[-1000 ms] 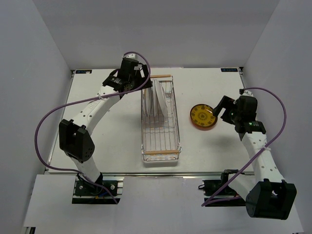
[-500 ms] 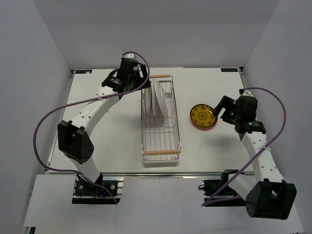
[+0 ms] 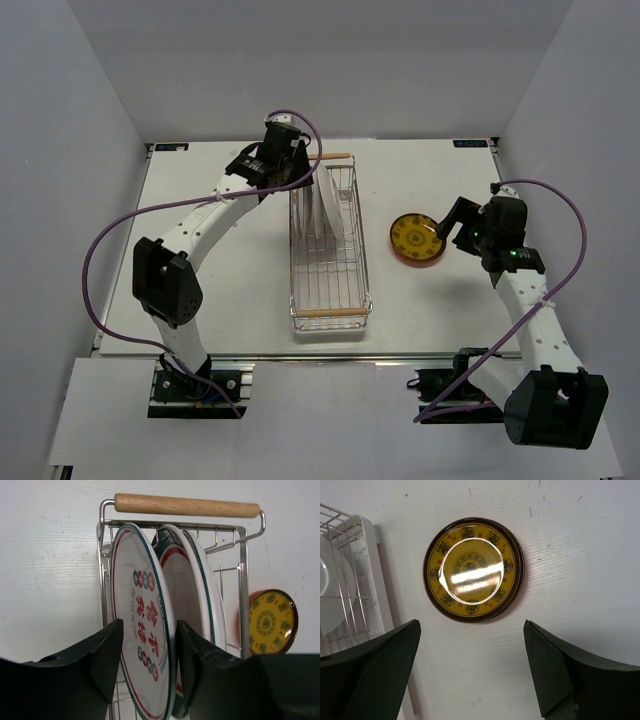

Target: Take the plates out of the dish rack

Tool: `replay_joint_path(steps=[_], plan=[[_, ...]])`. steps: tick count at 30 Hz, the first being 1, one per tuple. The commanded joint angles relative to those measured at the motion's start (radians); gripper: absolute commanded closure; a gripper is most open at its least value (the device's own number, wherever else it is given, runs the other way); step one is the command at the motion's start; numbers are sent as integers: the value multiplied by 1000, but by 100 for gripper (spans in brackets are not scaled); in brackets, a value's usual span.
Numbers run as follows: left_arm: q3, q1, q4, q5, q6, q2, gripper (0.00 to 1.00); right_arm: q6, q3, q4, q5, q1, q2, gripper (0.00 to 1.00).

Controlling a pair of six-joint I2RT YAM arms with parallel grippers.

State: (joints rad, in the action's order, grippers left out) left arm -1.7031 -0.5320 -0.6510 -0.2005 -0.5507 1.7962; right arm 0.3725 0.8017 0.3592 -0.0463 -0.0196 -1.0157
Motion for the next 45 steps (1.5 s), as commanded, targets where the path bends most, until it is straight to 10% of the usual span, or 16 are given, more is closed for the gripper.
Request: replay_joint_path(steps=[1, 24, 45], plan=[[-46, -23, -32, -24, 0, -14, 44, -10, -7, -2, 20, -3, -3, 11], [-39, -52, 1, -45, -43, -110, 100, -4, 7, 34, 37, -3, -31, 11], [-53, -52, 99, -65, 18, -327, 100, -10, 10, 41, 36, -3, -23, 11]])
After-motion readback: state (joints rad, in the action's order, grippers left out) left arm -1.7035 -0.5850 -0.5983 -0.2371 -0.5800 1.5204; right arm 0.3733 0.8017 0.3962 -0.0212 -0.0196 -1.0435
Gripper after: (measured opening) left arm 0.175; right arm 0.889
